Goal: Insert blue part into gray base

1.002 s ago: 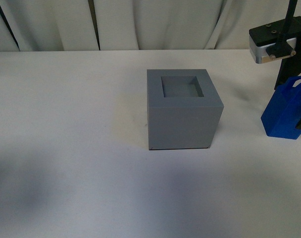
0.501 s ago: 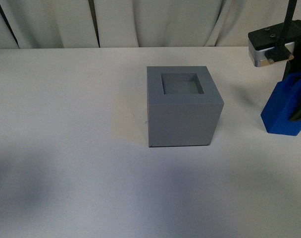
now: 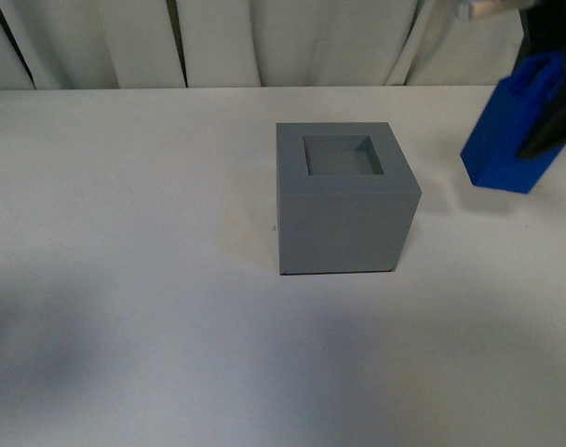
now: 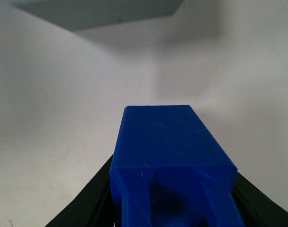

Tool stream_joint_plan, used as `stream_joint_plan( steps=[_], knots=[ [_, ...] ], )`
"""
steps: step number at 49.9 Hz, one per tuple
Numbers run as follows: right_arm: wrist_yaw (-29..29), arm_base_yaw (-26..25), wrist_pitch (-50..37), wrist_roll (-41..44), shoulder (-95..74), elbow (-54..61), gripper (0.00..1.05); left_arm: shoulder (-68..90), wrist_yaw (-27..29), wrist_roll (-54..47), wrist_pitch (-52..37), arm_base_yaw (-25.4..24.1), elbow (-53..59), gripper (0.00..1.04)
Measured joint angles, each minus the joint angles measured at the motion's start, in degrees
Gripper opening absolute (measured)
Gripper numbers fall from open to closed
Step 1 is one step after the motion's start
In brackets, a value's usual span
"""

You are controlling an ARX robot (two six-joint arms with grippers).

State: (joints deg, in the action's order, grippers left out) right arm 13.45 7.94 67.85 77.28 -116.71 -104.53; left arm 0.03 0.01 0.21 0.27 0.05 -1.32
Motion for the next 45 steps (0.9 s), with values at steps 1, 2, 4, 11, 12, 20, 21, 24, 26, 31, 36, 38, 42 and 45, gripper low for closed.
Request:
stream_joint_plan(
  steps=[1, 2, 4, 11, 12, 20, 21, 24, 26, 31, 36, 38, 42, 45],
  knots=[
    [0.31, 0.46, 0.57, -0.26, 0.00, -0.90, 0.47, 0.00, 0.00, 0.02, 0.00, 0.00, 0.00, 0.99],
    [0.68, 0.90, 1.07, -0.46, 0.00, -1.77, 0.47, 0.00, 0.00, 0.02, 0.00, 0.00, 0.00, 0.99],
    [1.75, 2.01, 2.14, -1.14, 0.00, -3.85, 0.47, 0.00, 0.00, 0.00, 0.00, 0.00, 0.00, 0.99],
    [3.39, 5.42, 4.94, -2.80, 0.00, -8.83, 0.47, 0.00, -0.02, 0.00, 0.00, 0.00, 0.00, 0.99],
    [3.37, 5.86, 5.14, -2.93, 0.00, -9.27, 0.47, 0.00, 0.00, 0.00, 0.00, 0.00, 0.00, 0.99],
    [3.17, 9.33, 5.62, -4.09, -0.02, -10.47, 0.47, 0.00, 0.00, 0.00, 0.00, 0.00, 0.00, 0.99],
    [3.13, 9.70, 5.62, -4.15, -0.04, -10.47, 0.47, 0.00, -0.02, 0.00, 0.00, 0.00, 0.00, 0.99],
    [2.71, 10.73, 5.53, -4.33, -0.04, -10.47, 0.47, 0.00, 0.00, 0.00, 0.00, 0.00, 0.00, 0.99],
    [2.47, 11.41, 5.25, -4.50, -0.04, -10.45, 0.47, 0.00, -0.02, 0.02, 0.00, 0.00, 0.00, 0.99],
    [2.27, 12.94, 4.87, -4.79, -0.04, -10.40, 0.47, 0.00, 0.00, 0.00, 0.00, 0.00, 0.00, 0.99],
    [1.84, 14.10, 4.35, -5.22, -0.11, -10.12, 0.47, 0.00, -0.02, 0.00, 0.00, 0.00, 0.00, 0.99],
    [1.68, 14.56, 4.20, -5.38, -0.20, -9.92, 0.47, 0.00, -0.02, 0.02, 0.00, 0.00, 0.00, 0.99],
    [1.64, 15.08, 4.13, -5.55, -0.35, -9.66, 0.47, 0.00, -0.02, 0.00, 0.00, 0.00, 0.00, 0.99],
    [1.53, 15.39, 4.00, -5.60, -0.48, -9.42, 0.47, 0.00, 0.00, 0.00, 0.00, 0.00, 0.00, 0.99]
  ],
)
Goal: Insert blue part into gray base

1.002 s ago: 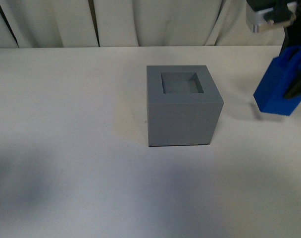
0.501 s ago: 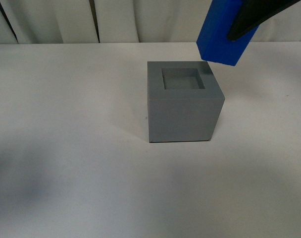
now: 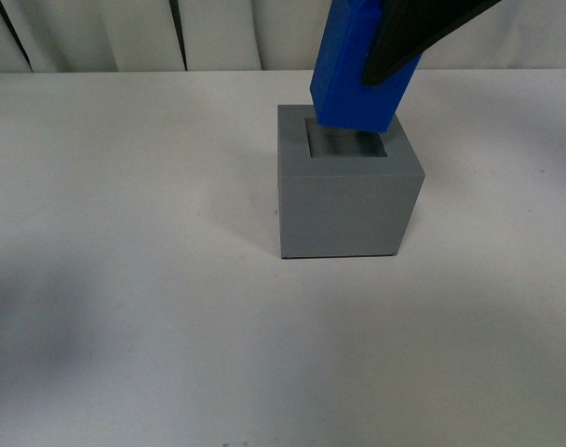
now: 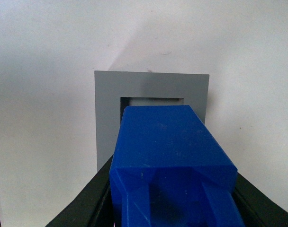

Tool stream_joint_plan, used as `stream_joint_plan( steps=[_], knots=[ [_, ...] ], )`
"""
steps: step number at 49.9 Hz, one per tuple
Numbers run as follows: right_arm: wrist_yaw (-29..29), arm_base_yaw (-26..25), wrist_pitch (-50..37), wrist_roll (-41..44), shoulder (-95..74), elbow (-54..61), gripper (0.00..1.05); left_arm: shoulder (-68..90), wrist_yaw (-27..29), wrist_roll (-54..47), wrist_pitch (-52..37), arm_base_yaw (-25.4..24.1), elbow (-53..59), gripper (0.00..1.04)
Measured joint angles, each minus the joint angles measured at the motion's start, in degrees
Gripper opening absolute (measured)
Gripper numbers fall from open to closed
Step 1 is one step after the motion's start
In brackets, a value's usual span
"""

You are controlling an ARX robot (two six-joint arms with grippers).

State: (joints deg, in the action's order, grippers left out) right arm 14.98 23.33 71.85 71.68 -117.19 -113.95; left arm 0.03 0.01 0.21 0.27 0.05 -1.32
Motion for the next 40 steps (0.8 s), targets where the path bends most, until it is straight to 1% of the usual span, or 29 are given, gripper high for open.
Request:
stream_joint_plan(
  steps=[9, 40],
  knots=[
    [-1.20, 0.72, -1.09, -0.04, -0.28, 1.84, 0.47, 0.00, 0.00, 0.00, 0.00, 0.00, 0.00, 0.99],
    [-1.42, 1.38, -2.36, -0.61, -0.57, 3.08, 0.47, 0.00, 0.00, 0.02, 0.00, 0.00, 0.00, 0.99]
  ],
)
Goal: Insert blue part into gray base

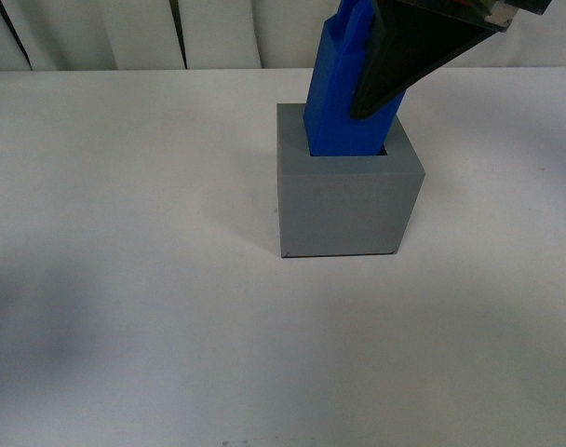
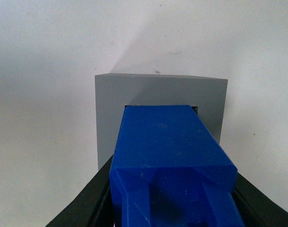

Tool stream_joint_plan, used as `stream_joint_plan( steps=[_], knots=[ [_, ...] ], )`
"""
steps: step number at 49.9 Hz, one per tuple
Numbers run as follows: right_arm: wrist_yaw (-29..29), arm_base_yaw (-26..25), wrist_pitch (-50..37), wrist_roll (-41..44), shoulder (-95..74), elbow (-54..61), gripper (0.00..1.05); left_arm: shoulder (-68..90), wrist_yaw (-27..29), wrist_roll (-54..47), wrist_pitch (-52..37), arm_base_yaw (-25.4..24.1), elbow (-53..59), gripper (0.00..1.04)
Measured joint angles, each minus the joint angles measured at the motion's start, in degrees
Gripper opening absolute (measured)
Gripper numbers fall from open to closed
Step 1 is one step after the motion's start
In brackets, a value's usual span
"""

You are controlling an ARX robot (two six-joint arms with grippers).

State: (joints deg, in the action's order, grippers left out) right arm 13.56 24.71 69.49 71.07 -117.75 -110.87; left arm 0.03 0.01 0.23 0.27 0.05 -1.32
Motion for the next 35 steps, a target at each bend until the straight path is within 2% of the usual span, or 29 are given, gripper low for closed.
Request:
stream_joint_plan(
  steps=[35],
  knots=[
    [-0.66, -0.33, -1.46, -0.04, -0.02, 1.92, 0.47, 0.00, 0.00, -0.02, 0.00, 0.00, 0.00, 0.99]
  ],
)
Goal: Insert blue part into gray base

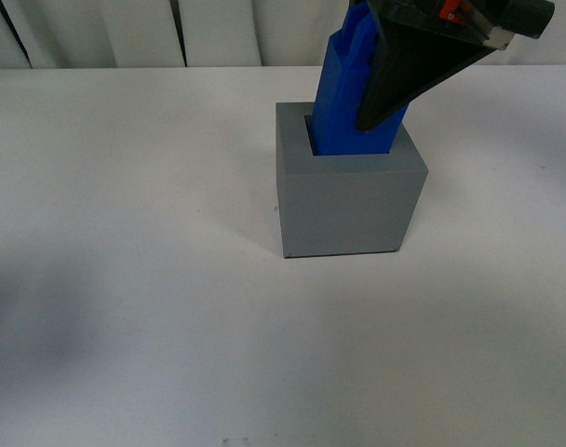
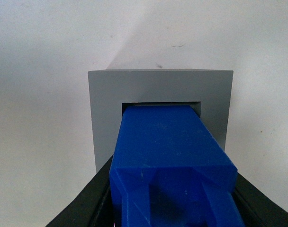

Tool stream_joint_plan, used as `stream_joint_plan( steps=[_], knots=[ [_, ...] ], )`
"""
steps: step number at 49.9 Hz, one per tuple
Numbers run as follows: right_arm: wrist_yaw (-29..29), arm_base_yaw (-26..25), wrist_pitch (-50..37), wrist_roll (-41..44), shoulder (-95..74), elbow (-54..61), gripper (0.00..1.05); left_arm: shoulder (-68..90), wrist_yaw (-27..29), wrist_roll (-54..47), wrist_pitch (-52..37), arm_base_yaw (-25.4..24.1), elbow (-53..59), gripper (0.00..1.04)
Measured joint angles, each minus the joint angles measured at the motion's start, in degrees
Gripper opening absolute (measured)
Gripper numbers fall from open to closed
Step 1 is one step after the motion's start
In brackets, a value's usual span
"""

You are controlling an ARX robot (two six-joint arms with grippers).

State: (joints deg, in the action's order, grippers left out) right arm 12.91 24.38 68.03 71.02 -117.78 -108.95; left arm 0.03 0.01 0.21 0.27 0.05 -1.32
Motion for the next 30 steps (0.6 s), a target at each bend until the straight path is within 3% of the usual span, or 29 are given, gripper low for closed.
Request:
stream_joint_plan(
  steps=[4, 20, 30],
  knots=[
    [-0.02, -0.02, -0.20, 0.02, 0.00, 0.20, 0.48, 0.00, -0.02, 0.00, 0.00, 0.00, 0.00, 0.99],
    [2.84, -0.70, 0.39, -1.07, 0.00, -0.13, 0.97, 0.00, 0.00, 0.00, 0.00, 0.00, 0.00, 0.99],
    [4.81, -1.77, 1.53, -1.22, 0.24, -1.25, 0.97, 0.00, 0.00, 0.02, 0.00, 0.00, 0.00, 0.99]
  ],
)
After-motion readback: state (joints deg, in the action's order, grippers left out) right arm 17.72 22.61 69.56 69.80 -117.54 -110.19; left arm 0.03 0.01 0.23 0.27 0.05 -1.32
